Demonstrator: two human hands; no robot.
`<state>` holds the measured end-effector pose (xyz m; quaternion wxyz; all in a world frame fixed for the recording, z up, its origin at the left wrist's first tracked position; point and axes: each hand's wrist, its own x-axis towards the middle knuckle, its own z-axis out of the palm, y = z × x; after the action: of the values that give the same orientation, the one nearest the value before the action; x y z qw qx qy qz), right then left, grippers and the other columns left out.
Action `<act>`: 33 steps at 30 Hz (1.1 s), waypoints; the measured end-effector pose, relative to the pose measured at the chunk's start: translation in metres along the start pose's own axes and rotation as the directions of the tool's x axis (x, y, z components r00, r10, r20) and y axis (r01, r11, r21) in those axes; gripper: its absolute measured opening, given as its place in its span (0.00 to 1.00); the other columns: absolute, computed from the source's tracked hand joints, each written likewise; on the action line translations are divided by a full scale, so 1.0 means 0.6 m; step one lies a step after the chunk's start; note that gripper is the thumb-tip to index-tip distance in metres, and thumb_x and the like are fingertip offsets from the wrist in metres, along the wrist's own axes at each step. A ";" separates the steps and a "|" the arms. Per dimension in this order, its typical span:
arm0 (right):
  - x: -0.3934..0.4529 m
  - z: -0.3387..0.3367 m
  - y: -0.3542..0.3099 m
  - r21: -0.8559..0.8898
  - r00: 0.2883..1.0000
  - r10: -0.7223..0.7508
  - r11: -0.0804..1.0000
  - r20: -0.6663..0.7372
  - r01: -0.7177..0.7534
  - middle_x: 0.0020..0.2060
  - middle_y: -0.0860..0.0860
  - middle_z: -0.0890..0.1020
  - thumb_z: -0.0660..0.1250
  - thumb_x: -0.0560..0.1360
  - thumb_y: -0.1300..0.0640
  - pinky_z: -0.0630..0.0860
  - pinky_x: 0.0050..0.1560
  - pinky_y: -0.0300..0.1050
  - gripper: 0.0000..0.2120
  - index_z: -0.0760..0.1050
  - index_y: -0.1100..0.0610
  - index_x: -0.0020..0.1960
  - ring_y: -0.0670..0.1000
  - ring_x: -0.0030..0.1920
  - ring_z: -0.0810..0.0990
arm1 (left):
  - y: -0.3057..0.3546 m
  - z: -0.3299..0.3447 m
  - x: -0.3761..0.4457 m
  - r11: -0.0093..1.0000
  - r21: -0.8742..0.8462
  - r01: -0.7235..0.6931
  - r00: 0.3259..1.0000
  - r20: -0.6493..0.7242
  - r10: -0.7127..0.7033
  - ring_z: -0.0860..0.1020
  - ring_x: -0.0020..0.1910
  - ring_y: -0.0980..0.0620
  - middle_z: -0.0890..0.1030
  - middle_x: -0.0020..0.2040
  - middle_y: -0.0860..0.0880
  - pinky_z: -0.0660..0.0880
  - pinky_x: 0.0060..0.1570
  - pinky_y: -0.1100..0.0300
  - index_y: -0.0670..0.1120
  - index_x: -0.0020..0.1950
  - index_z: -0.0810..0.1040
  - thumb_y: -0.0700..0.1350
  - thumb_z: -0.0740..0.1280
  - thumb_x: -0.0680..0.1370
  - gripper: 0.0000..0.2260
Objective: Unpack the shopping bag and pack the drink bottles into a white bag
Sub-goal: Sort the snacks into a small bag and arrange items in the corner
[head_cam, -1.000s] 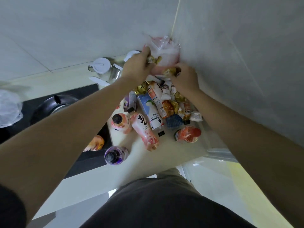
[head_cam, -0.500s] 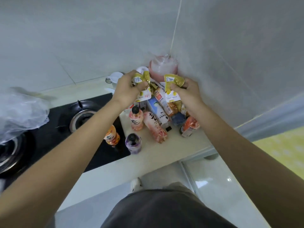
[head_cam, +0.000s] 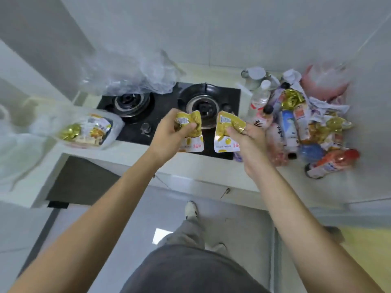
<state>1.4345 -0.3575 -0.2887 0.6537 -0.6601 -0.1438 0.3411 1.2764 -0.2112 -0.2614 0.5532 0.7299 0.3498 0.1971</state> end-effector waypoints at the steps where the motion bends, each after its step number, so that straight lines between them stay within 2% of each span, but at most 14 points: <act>1: -0.013 0.029 0.005 -0.005 0.999 0.014 1.000 0.038 -0.014 0.50 0.55 0.88 0.72 0.78 0.63 0.83 0.57 0.58 0.07 0.86 0.53 0.48 0.57 0.54 0.87 | -0.008 -0.032 -0.019 1.000 0.001 0.007 0.999 -0.043 -0.007 0.82 0.43 0.55 0.82 0.42 0.52 0.79 0.43 0.60 0.40 0.54 0.74 0.44 0.72 0.80 0.10; 4: -0.046 0.116 0.009 -0.048 0.986 0.027 0.999 0.163 -0.020 0.48 0.54 0.88 0.70 0.79 0.63 0.80 0.61 0.60 0.08 0.86 0.52 0.48 0.55 0.53 0.87 | -0.035 -0.123 -0.071 0.998 -0.032 0.047 0.987 -0.152 -0.051 0.84 0.46 0.53 0.83 0.45 0.49 0.80 0.45 0.59 0.42 0.55 0.74 0.46 0.72 0.81 0.11; 7: -0.062 0.205 0.008 -0.090 0.966 0.040 0.996 0.254 -0.018 0.48 0.53 0.89 0.70 0.80 0.63 0.80 0.62 0.61 0.10 0.86 0.51 0.48 0.59 0.55 0.86 | -0.068 -0.204 -0.111 0.996 -0.078 0.050 0.964 -0.258 -0.069 0.85 0.51 0.49 0.85 0.51 0.44 0.81 0.51 0.55 0.46 0.57 0.75 0.46 0.71 0.81 0.08; 10: -0.071 0.306 0.018 -0.131 0.943 0.059 0.991 0.327 -0.017 0.47 0.55 0.89 0.70 0.80 0.64 0.81 0.61 0.61 0.08 0.86 0.53 0.48 0.60 0.54 0.87 | -0.109 -0.288 -0.141 0.987 -0.145 0.067 0.940 -0.323 -0.112 0.85 0.52 0.51 0.85 0.54 0.45 0.83 0.51 0.51 0.46 0.64 0.74 0.44 0.70 0.82 0.12; 12: -0.074 0.384 0.032 -0.163 0.926 0.071 0.987 0.370 -0.010 0.47 0.57 0.88 0.70 0.79 0.64 0.80 0.60 0.61 0.09 0.86 0.53 0.46 0.58 0.50 0.87 | -0.144 -0.352 -0.155 0.982 -0.169 0.080 0.923 -0.361 -0.137 0.85 0.52 0.50 0.85 0.55 0.46 0.84 0.51 0.48 0.46 0.64 0.75 0.44 0.70 0.82 0.13; 14: -0.076 0.466 0.047 -0.179 0.915 0.076 0.984 0.397 -0.004 0.47 0.60 0.88 0.70 0.79 0.65 0.81 0.58 0.60 0.09 0.86 0.54 0.47 0.56 0.47 0.86 | -0.182 -0.422 -0.163 0.980 -0.184 0.080 0.908 -0.393 -0.147 0.85 0.52 0.51 0.85 0.54 0.49 0.83 0.48 0.53 0.48 0.62 0.76 0.43 0.70 0.81 0.11; 17: -0.082 0.584 0.069 -0.206 0.913 0.073 0.979 0.402 0.012 0.46 0.59 0.88 0.70 0.79 0.67 0.83 0.52 0.53 0.09 0.85 0.55 0.48 0.54 0.45 0.87 | -0.227 -0.524 -0.169 0.983 -0.150 0.104 0.897 -0.413 -0.158 0.84 0.48 0.54 0.84 0.48 0.54 0.77 0.45 0.61 0.53 0.53 0.76 0.42 0.71 0.80 0.07; 20: -0.084 0.682 0.081 -0.203 0.900 0.123 0.978 0.418 -0.039 0.45 0.54 0.89 0.70 0.79 0.67 0.84 0.51 0.49 0.10 0.85 0.53 0.47 0.54 0.47 0.88 | -0.262 -0.607 -0.162 0.983 -0.118 0.140 0.891 -0.419 -0.177 0.84 0.44 0.57 0.83 0.44 0.56 0.76 0.41 0.65 0.54 0.50 0.75 0.42 0.72 0.80 0.09; 23: -0.069 0.745 0.093 -0.194 0.888 0.162 0.977 0.429 -0.085 0.48 0.56 0.89 0.71 0.79 0.66 0.84 0.52 0.52 0.08 0.86 0.55 0.50 0.58 0.51 0.88 | -0.297 -0.655 -0.136 0.976 -0.133 0.170 0.888 -0.408 -0.210 0.84 0.46 0.52 0.84 0.47 0.49 0.80 0.41 0.60 0.48 0.53 0.76 0.42 0.71 0.81 0.05; 25: -0.050 0.774 0.102 -0.189 0.880 0.195 0.974 0.433 -0.123 0.49 0.56 0.88 0.71 0.79 0.66 0.84 0.46 0.47 0.08 0.85 0.58 0.55 0.55 0.49 0.88 | -0.317 -0.674 -0.110 0.967 -0.163 0.196 0.880 -0.406 -0.247 0.84 0.47 0.52 0.85 0.49 0.48 0.81 0.43 0.58 0.45 0.57 0.76 0.42 0.70 0.81 0.07; 27: -0.024 0.794 0.110 -0.190 0.873 0.225 0.969 0.432 -0.155 0.49 0.56 0.88 0.71 0.78 0.65 0.82 0.44 0.45 0.08 0.85 0.59 0.57 0.53 0.48 0.88 | -0.336 -0.687 -0.080 0.943 -0.237 0.236 0.862 -0.397 -0.315 0.84 0.47 0.51 0.84 0.50 0.47 0.82 0.41 0.56 0.45 0.60 0.75 0.42 0.69 0.82 0.08; 29: 0.008 0.810 0.116 -0.195 0.866 0.250 0.964 0.434 -0.181 0.48 0.55 0.89 0.72 0.78 0.65 0.83 0.44 0.46 0.08 0.85 0.57 0.55 0.53 0.47 0.88 | -0.354 -0.698 -0.048 0.925 -0.261 0.277 0.849 -0.385 -0.363 0.84 0.48 0.51 0.84 0.50 0.48 0.81 0.42 0.55 0.46 0.61 0.75 0.42 0.69 0.82 0.08; 33: 0.083 0.836 0.139 -0.268 0.876 0.293 0.943 0.384 -0.198 0.45 0.53 0.88 0.72 0.78 0.64 0.83 0.45 0.45 0.06 0.84 0.55 0.50 0.51 0.45 0.87 | -0.378 -0.720 0.015 0.912 -0.213 0.351 0.836 -0.367 -0.407 0.84 0.51 0.50 0.83 0.51 0.50 0.81 0.50 0.55 0.48 0.57 0.75 0.42 0.71 0.81 0.08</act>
<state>1.1292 0.0488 -0.3383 0.4815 -0.6527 -0.2317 0.5370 0.9246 0.1171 -0.3430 0.5457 0.5496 0.5796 0.2533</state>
